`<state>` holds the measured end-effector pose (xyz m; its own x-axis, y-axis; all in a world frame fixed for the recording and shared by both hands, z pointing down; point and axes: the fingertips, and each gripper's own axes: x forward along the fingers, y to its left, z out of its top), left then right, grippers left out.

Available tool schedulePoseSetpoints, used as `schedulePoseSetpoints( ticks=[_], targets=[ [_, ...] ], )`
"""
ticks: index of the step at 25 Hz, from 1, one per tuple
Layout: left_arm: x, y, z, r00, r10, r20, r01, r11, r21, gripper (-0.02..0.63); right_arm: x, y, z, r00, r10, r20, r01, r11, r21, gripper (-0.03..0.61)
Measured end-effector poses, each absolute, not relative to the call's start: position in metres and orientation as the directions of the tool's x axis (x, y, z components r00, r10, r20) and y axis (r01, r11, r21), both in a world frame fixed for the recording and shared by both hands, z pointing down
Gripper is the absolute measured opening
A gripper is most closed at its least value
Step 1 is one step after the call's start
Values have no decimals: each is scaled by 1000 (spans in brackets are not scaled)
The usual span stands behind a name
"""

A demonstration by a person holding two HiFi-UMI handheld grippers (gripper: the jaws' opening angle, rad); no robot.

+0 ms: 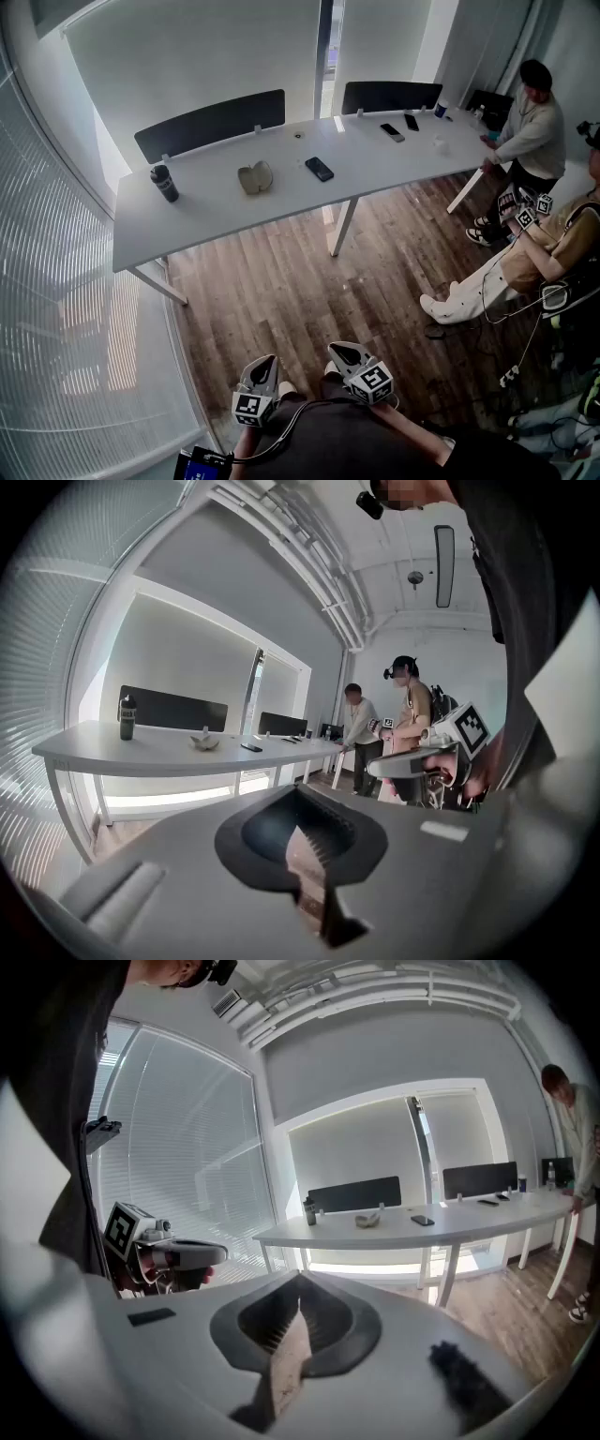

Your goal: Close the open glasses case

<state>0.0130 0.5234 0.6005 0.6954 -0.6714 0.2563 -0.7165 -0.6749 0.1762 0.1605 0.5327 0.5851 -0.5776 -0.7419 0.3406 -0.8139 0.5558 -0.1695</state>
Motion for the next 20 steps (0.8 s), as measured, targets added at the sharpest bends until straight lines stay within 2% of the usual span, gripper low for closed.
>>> schedulePoseSetpoints(
  ticks=[20],
  targets=[
    [4, 523, 607, 703, -671, 235, -708, -692, 143, 8, 146, 532, 581, -587, -731, 348, -806, 567, -168, 8]
  ],
)
